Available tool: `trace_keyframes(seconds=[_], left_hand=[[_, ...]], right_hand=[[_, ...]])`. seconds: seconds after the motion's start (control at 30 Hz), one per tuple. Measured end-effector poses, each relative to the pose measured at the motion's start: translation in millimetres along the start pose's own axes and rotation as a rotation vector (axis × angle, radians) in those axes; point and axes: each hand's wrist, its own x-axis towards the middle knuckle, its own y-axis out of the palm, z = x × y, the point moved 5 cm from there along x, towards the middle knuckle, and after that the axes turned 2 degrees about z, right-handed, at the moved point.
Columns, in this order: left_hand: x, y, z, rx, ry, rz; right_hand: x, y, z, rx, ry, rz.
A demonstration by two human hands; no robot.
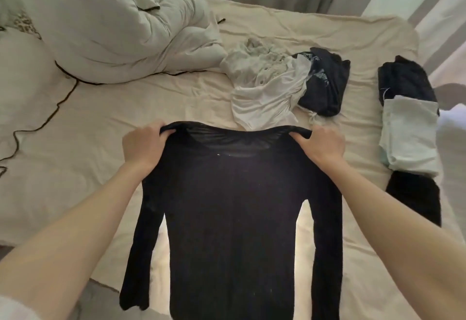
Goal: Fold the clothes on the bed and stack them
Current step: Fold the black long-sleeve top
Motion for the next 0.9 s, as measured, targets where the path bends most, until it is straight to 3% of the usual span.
trace_keyframes(seconds=[0.33,0.57,0.77,0.9], left_hand=[[96.2,157.4,20.4,0.003,-0.026,0.076],[136.2,251.1,44.0,-0.208,-0.117,0.184],[94.9,283.3,81.9,-0.264,-0.195,0.273],[50.5,280.0,117.4,-0.246,-0.282,0.251]], right_hand=[[93.0,147.8,-13.0,0.091,0.166,0.116],[122.8,215.0,-16.4,0.298,0.271,0.024],[55.2,239.4,53.8,0.331,-0.087,-0.108],[-25.5,275.7,110.6,0.248,-0.451,0.038]])
